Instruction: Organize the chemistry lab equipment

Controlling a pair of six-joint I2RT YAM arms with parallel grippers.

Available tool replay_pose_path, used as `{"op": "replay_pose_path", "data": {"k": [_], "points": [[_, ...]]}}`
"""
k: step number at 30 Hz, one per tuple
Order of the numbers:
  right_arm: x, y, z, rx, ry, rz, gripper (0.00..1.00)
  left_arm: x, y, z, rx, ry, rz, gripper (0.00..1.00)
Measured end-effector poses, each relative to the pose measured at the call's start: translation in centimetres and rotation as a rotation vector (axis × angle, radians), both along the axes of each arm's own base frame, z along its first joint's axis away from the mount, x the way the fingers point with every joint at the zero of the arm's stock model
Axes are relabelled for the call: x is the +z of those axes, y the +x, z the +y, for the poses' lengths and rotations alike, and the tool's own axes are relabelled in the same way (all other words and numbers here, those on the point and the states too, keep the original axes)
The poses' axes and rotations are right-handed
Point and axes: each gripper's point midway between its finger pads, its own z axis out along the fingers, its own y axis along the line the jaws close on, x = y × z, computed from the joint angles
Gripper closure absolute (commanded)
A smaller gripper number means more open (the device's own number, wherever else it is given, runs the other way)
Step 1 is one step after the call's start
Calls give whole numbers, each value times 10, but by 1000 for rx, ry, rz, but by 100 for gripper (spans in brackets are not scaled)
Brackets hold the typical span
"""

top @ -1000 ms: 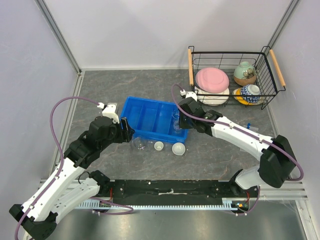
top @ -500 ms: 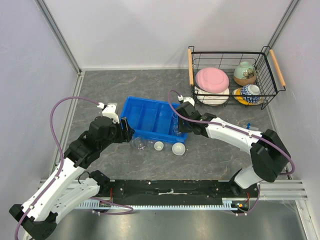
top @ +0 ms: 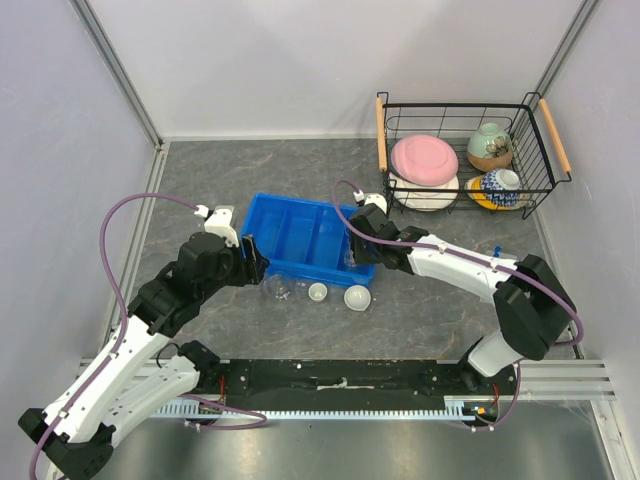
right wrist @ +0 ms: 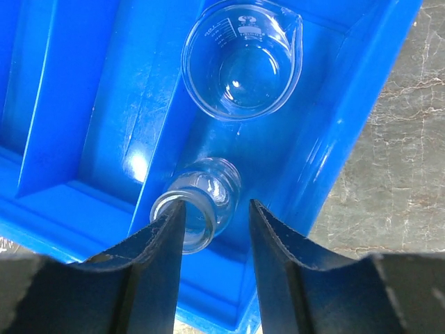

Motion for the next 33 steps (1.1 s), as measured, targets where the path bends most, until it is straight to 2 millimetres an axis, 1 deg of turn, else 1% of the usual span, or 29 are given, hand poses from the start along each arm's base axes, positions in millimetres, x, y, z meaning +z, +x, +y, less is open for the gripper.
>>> {"op": "replay_pose_path", "data": {"k": [3, 5, 7, 10, 12, 14, 15, 17, 20, 23, 26, 29, 31, 33], "points": [[3, -2, -1, 3, -10, 3, 50, 0, 0, 0, 0, 0, 0, 36], [10, -2, -4, 2, -30, -5, 50, 0, 0, 0, 0, 0, 0, 36], [21, -3, -6, 1, -43, -25, 50, 0, 0, 0, 0, 0, 0, 37], [49, -5, -2, 8, -47, -79, 50, 0, 0, 0, 0, 0, 0, 37], [73, -9, 8, 27, -37, -128, 50, 0, 0, 0, 0, 0, 0, 36], [95, -15, 23, 60, -15, -172, 50, 0, 0, 0, 0, 0, 0, 36], [104, -19, 31, 80, 0, -186, 50, 0, 0, 0, 0, 0, 0, 36], [115, -27, 44, 116, 24, -202, 50, 0, 0, 0, 0, 0, 1, 37], [122, -39, 58, 159, 43, -210, 50, -3, 1, -1, -1, 5, 10, 39], [123, -43, 63, 176, 46, -209, 50, -11, 3, -4, -6, 23, 43, 44], [123, -45, 65, 181, 46, -208, 50, -31, 6, -9, -11, 62, 124, 46], [123, -46, 65, 183, 46, -209, 50, -55, 6, -12, -14, 105, 222, 47], [125, -46, 65, 185, 49, -211, 50, -63, 4, -12, -7, 117, 255, 47], [127, -48, 65, 186, 54, -215, 50, -63, 4, -12, 1, 111, 262, 47]]}}
